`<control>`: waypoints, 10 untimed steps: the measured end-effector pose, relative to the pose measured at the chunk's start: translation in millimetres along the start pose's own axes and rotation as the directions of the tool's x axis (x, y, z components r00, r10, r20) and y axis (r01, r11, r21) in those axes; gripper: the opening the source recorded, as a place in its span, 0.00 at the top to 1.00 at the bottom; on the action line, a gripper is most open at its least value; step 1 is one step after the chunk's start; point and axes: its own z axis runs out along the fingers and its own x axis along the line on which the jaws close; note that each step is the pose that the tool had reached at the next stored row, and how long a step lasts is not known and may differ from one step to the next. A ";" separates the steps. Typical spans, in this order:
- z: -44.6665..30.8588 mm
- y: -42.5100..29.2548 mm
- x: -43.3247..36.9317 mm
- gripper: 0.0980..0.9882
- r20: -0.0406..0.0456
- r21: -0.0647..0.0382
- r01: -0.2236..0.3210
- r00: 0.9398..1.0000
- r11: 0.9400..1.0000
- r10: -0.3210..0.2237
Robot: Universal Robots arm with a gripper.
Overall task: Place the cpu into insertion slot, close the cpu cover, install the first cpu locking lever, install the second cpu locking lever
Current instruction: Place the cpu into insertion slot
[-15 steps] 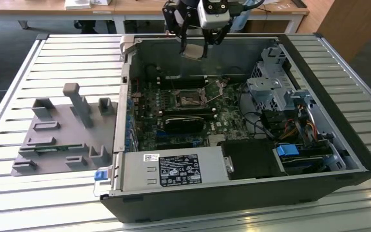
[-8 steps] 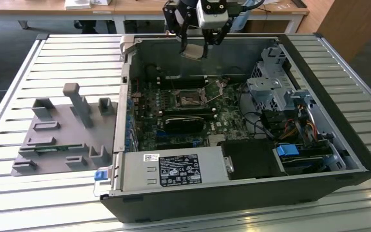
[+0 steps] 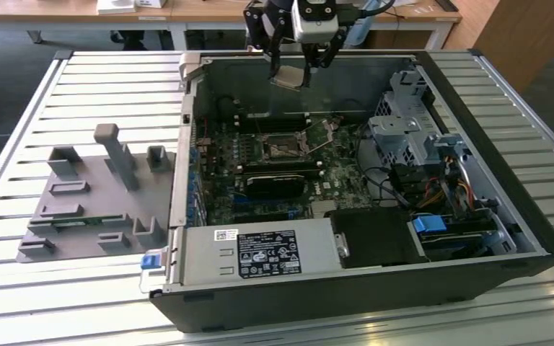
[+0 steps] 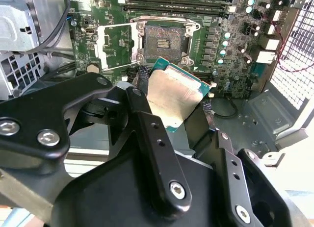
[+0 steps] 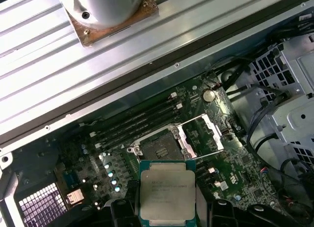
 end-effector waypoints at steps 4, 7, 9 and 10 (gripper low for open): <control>0.0 0.0 0.0 0.50 0.002 0.000 -0.017 1.000 1.000 0.017; 0.0 0.0 0.0 0.50 0.003 -0.001 -0.030 1.000 1.000 0.030; 0.0 0.0 0.0 0.50 0.003 -0.001 -0.039 0.999 0.999 0.039; 0.0 0.0 0.0 0.50 0.004 -0.001 -0.044 0.999 0.999 0.044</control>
